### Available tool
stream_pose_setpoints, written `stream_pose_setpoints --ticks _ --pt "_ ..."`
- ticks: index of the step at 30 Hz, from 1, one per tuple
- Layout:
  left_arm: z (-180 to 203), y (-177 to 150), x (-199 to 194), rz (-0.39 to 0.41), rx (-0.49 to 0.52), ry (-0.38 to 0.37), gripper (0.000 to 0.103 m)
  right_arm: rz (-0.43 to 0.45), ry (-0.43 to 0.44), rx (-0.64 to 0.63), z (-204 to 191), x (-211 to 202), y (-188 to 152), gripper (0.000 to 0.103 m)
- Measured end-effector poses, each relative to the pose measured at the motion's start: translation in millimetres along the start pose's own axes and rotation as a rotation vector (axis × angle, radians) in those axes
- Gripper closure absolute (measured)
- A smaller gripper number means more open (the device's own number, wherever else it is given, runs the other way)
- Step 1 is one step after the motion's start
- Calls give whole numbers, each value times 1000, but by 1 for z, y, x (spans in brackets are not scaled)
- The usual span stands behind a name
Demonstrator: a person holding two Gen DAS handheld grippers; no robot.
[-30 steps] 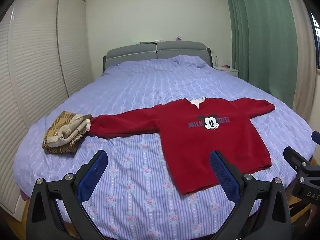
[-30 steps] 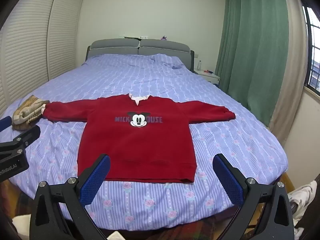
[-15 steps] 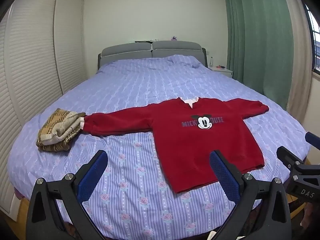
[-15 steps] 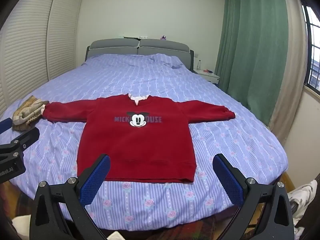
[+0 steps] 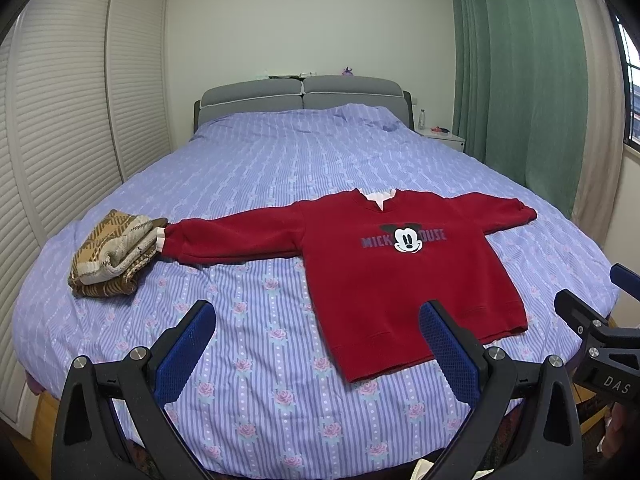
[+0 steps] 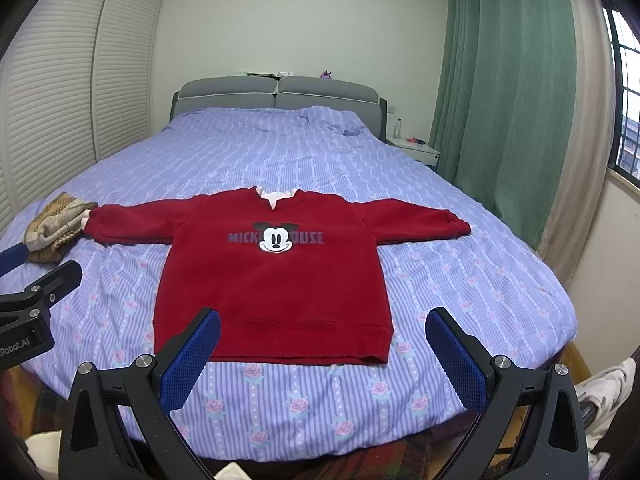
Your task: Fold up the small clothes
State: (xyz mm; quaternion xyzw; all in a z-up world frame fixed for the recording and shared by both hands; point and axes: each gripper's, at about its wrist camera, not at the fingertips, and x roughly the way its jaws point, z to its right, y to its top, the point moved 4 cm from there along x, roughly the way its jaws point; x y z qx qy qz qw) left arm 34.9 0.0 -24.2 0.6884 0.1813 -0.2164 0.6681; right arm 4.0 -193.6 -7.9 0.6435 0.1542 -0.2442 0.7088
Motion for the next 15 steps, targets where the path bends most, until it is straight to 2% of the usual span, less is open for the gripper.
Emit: stream_pose_setpoints --ticks 15 --pt "0 1 -1 1 0 -2 0 -1 2 2 1 1 1 0"
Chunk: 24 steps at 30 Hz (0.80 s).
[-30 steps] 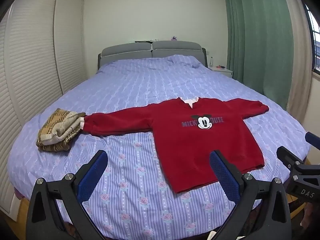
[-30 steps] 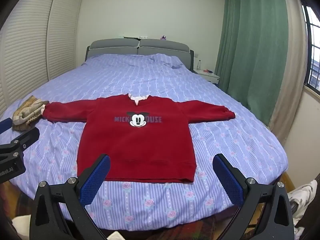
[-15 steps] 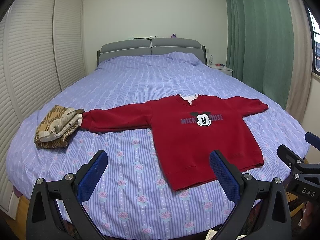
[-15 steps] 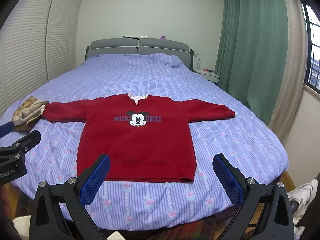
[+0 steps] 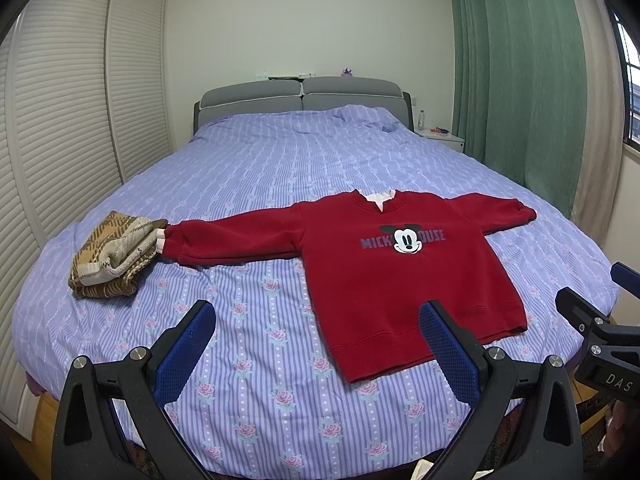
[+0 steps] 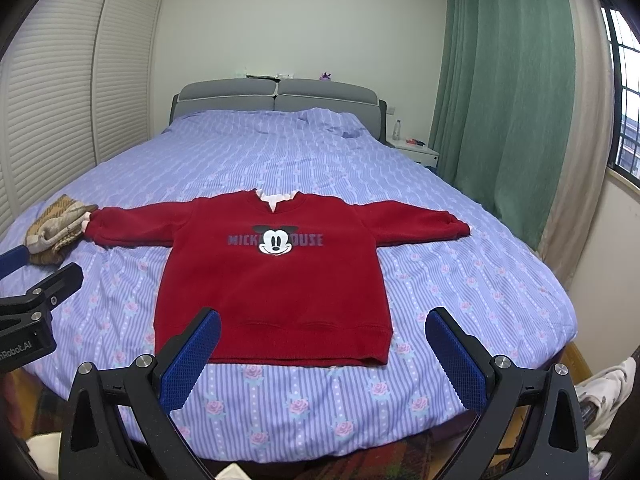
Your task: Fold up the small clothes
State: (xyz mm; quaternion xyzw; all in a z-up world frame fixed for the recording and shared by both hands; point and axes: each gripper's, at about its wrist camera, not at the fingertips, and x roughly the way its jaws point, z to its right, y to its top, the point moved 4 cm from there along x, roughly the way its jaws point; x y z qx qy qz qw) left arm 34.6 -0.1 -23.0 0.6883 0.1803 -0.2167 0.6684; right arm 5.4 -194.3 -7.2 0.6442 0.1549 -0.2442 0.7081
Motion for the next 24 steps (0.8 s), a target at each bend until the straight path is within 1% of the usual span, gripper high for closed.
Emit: stream_pose_setpoints --ticks 24 --pt "1 0 -1 0 7 -5 0 -2 1 0 1 0 -1 0"
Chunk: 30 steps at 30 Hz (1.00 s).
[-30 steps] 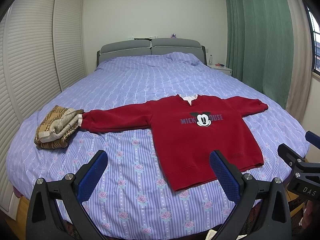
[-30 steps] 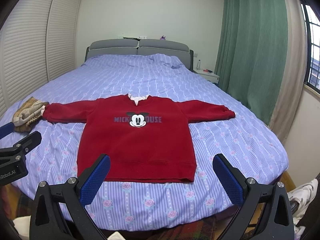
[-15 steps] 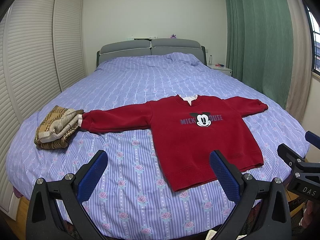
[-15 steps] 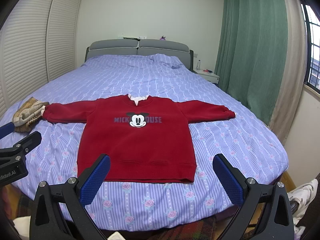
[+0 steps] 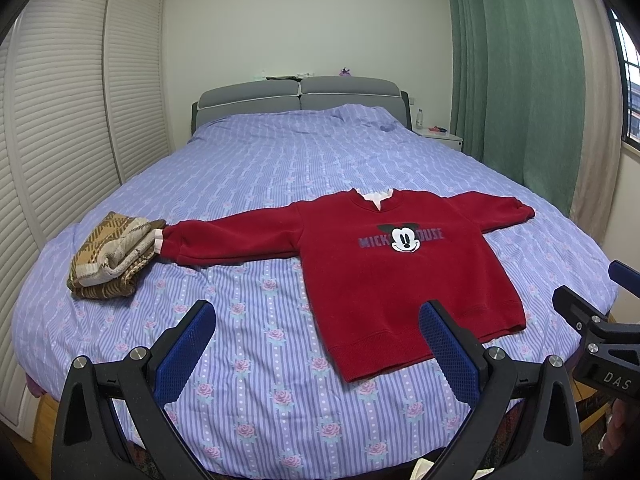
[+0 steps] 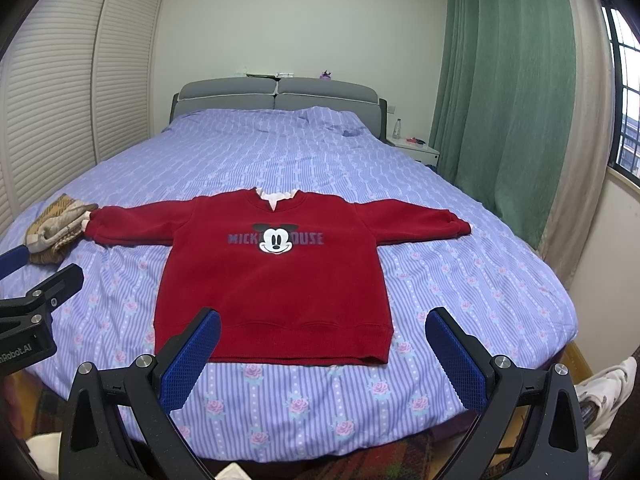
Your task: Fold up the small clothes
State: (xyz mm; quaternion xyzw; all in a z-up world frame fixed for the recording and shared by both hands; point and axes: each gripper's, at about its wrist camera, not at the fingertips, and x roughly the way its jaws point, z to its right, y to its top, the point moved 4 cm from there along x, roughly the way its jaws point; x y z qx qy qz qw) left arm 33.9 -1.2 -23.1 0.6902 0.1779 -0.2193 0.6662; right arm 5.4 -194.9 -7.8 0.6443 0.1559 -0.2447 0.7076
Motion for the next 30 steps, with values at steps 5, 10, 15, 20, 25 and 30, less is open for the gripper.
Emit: stream_pose_setpoints --ticks 5,10,15,20,25,30 --pt "1 0 0 2 4 -1 0 0 2 0 0 0 0 0" --pt "4 0 0 -1 10 -7 0 -2 3 -3 -1 0 1 0" --pt "4 -1 -1 -1 9 -7 0 -4 11 -3 -2 2 1 0" --pt "6 -1 0 -5 14 -2 0 -10 17 1 -2 6 -1 0" --pt "9 0 5 -9 26 2 0 -16 15 -3 -3 10 -2 0" --pt "21 7 24 -7 73 18 0 -25 -7 -3 0 19 0 0"
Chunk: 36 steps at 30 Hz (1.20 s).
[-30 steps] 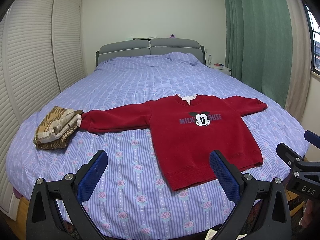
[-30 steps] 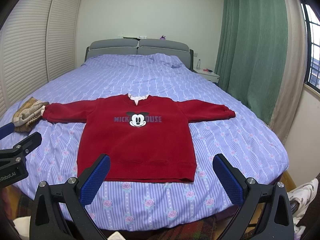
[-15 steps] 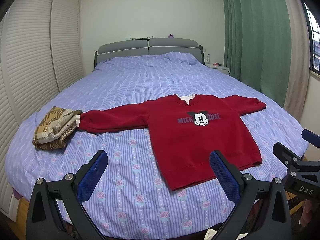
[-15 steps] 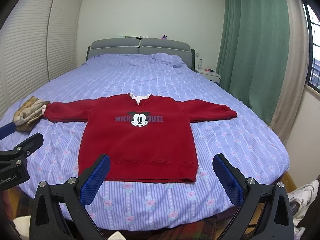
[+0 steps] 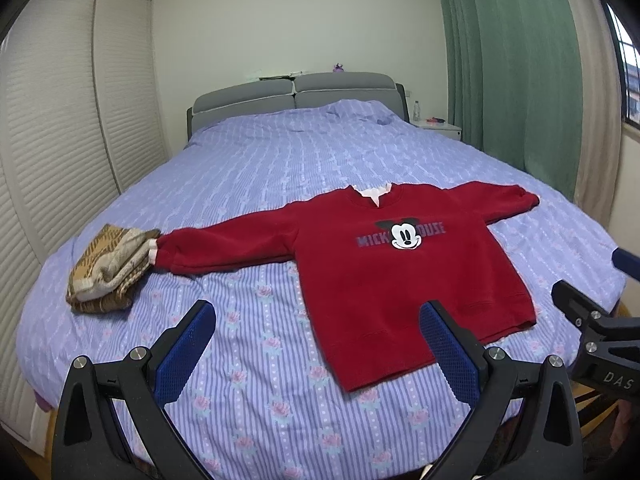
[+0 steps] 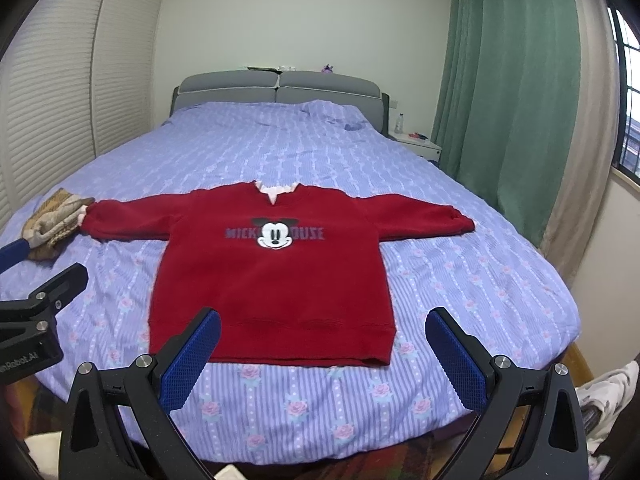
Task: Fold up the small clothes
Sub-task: 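Move the right tool to the sweatshirt sleeve cuff and grasp it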
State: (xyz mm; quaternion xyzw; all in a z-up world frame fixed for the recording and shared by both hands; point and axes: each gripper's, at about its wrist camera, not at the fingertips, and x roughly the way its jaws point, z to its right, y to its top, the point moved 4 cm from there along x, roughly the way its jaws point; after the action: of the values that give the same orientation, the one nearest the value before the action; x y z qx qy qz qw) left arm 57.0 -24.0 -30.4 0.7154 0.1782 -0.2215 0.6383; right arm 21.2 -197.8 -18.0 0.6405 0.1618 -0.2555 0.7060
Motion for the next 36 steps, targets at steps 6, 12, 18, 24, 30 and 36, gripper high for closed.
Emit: stream_pose_setpoints --ticks 6,12,18,24,30,36 --pt "19 25 30 24 52 -16 0 -5 -67 3 13 29 14 0" --pt "52 66 67 40 112 -74 0 -2 -139 31 43 66 43 0" --pt "103 111 115 34 144 -154 0 -1 -218 48 84 102 73 0" --pt "162 142 166 4 137 -248 0 -15 -270 99 142 152 96 0" --pt "229 162 230 -32 154 -313 0 -36 -270 194 203 218 101 0" --pt "271 175 292 -103 146 -338 0 -88 -279 379 270 289 97 1"
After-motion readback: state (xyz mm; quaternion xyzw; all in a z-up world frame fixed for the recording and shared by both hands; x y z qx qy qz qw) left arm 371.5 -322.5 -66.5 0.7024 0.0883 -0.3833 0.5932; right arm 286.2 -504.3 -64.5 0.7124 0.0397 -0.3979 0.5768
